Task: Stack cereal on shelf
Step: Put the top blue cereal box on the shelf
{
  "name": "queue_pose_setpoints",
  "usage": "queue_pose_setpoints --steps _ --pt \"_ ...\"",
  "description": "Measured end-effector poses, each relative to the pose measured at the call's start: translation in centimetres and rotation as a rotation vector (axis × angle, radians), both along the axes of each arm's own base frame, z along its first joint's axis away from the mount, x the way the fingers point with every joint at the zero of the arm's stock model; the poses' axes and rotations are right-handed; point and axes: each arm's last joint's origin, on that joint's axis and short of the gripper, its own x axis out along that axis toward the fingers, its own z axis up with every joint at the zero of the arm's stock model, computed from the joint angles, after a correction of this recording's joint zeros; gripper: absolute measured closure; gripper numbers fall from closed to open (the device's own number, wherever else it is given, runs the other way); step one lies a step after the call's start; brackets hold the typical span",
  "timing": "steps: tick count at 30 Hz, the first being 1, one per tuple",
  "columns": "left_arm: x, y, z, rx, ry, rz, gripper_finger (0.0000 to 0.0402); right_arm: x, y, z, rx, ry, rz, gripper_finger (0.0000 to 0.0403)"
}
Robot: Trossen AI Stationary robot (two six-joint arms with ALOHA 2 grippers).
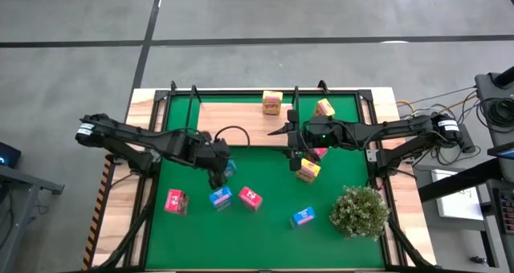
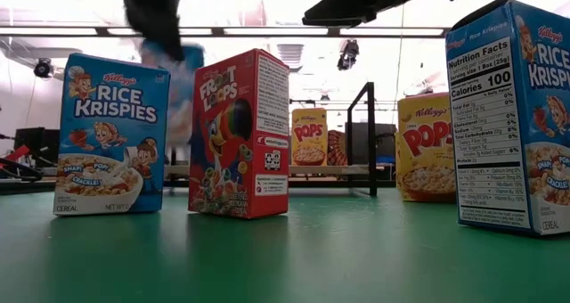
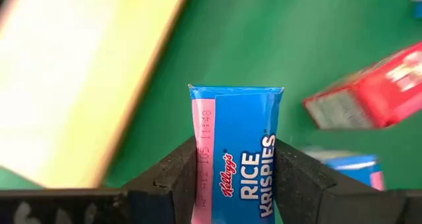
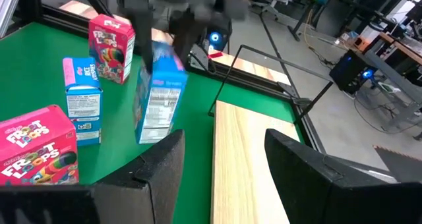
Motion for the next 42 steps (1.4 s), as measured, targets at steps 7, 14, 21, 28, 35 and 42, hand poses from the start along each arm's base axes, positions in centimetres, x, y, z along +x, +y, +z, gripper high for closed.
queue_pose_setpoints --steps 7,14,21,28,35,42 --pt "0.3 2.3 4.4 0.181 -0.021 -0.214 0.0255 0.0 0.0 -0.1 0.001 0.006 0.0 0.0202" --pt "0.1 7.0 5.1 0.341 0.097 -0.358 0.0255 -0.1 0.0 -0.2 -0.002 0.025 -0.004 0.0202" --pt "-1.2 14.1 4.3 0.373 0.185 -0.332 0.0255 -0.1 0.0 -0.2 -0.009 0.025 -0.003 0.0202" --pt "-3.7 19.9 4.0 0.313 0.157 -0.292 0.0255 -0.1 0.0 -0.2 -0.025 0.024 0.001 0.0202" --pt "-5.3 22.1 4.0 0.31 0.156 -0.303 0.0255 -0.1 -0.1 -0.2 -0.047 0.022 0.004 0.0202" --pt "-5.6 22.8 3.4 0.338 0.171 -0.327 0.0255 0.0 -0.5 0.1 -0.047 0.012 -0.01 0.0202"
